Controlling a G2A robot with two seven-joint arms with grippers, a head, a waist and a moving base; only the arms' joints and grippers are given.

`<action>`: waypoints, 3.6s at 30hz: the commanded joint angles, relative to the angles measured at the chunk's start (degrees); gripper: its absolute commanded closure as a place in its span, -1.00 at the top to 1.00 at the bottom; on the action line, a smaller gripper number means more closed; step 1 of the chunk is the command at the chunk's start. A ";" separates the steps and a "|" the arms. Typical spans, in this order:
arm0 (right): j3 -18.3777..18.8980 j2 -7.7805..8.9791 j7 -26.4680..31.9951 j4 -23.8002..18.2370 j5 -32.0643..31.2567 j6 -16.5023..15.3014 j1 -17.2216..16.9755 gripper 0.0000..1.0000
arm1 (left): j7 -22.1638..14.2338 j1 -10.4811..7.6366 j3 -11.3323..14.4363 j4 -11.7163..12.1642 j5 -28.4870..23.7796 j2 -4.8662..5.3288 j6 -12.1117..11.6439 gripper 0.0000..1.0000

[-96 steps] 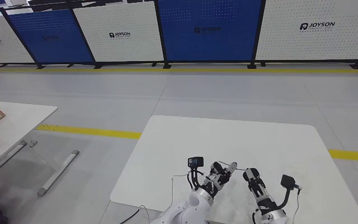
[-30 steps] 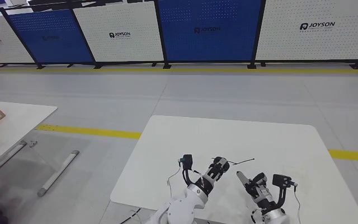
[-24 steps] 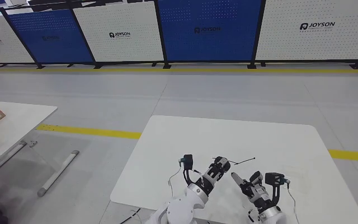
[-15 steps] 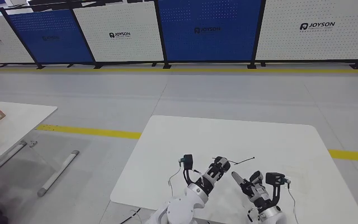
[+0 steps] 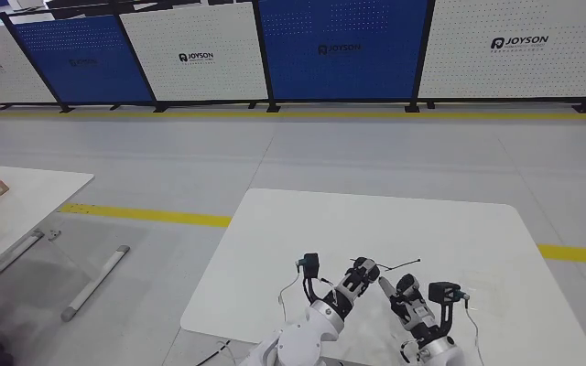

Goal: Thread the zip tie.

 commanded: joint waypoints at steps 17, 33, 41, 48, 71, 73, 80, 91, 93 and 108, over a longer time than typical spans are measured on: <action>-0.63 -0.08 -0.68 -1.36 -1.52 0.56 0.08 -0.38 | -0.96 -0.08 1.24 0.44 1.63 0.21 0.59 -1.00; -1.24 -0.24 -0.57 -0.77 -2.02 1.02 0.71 -0.64 | -0.42 -0.82 2.04 1.39 2.23 0.19 1.50 -1.00; -1.31 -0.25 -0.21 -0.76 -2.22 1.17 0.81 -0.72 | -0.03 -0.97 2.28 1.54 2.44 0.18 1.72 -1.00; -1.36 -0.27 -0.04 -0.71 -1.97 1.00 0.84 -1.00 | 0.32 -1.10 2.50 1.63 2.71 0.17 1.86 -1.00; -1.81 -0.36 1.09 -0.51 -2.00 1.29 1.30 -1.00 | -2.53 -0.05 2.30 0.22 2.40 0.75 -4.21 -1.00; -1.86 -0.37 1.14 -0.46 -2.07 1.34 1.36 -1.00 | -2.56 0.19 2.18 -0.09 2.31 0.82 -4.82 -1.00; -2.07 -0.41 1.38 -0.08 -2.20 1.42 1.61 -1.00 | -3.07 1.62 1.99 -1.70 2.61 1.17 -6.31 -1.00; -2.23 -0.44 1.84 0.85 -1.58 0.66 2.06 -1.00 | -2.38 4.63 1.97 -4.89 5.34 1.85 -8.81 -1.00; -2.26 -0.44 1.86 0.93 -1.55 0.64 2.12 -1.00 | -2.40 4.95 1.96 -5.24 5.58 1.95 -9.07 -1.00; -2.29 -0.46 2.01 1.36 -1.04 0.07 2.47 -0.88 | -1.48 5.14 1.81 -5.60 5.48 2.28 -9.07 -1.00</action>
